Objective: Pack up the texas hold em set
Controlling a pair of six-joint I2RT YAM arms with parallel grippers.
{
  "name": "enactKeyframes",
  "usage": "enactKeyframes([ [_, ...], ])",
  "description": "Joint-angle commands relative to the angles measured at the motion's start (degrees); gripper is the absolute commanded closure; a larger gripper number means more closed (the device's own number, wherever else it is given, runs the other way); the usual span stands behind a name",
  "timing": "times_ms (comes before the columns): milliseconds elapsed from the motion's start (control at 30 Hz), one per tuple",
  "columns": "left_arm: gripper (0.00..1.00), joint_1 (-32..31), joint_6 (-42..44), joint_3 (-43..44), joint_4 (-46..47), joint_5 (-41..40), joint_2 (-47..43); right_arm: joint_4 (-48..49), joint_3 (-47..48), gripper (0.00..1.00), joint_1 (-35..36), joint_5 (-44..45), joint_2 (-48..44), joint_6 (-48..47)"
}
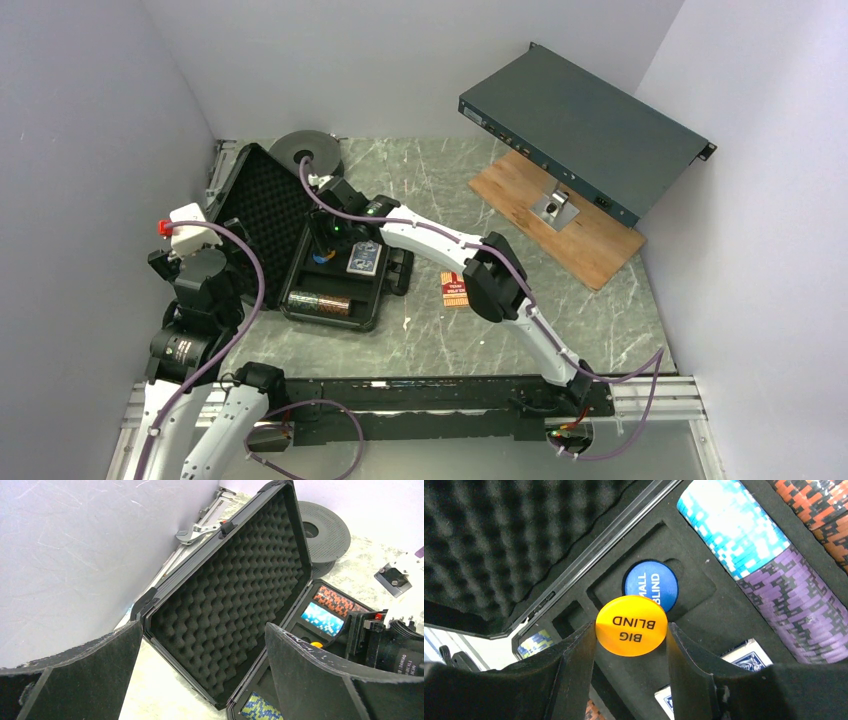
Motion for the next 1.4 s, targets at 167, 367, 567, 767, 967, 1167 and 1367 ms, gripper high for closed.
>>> enactKeyframes([
  [167,0.01,-0.2,-0.3,1.4,0.5,-0.8,-0.1,4.1,4.0,0.58,0.4,-0.1,2.5,-1.9],
  [367,0.01,-0.4,-0.2,1.5,0.6,-0.7,0.3,4.9,4.7,0.58,0.4,0.1,4.0,-3.1],
  [567,0.01,-0.4,-0.1,1.5,0.6,-0.8,0.5,5.2,5.3,0.58,0.4,0.7,5.2,-4.2],
  [767,0.01,-0.4,0.0,1.5,0.8,-0.6,0.9,5.7,5.2,0.58,0.5,1.9,5.9,-5.4],
  [967,0.01,-0.5,0.1,1.4,0.9,-0.3,1.0,5.4,5.3,0.57,0.5,3.7,6.0,-6.5],
  [1167,0.01,-0.5,0.2,1.3,0.9,-0.3,1.0,4.8,4.8,0.43,0.8,7.0,5.4,-8.1],
  [1367,0.01,-0.5,0.3,1.3,1.0,0.0,1.0,4.7,4.0,0.28,1.1,9.3,4.8,-8.9],
])
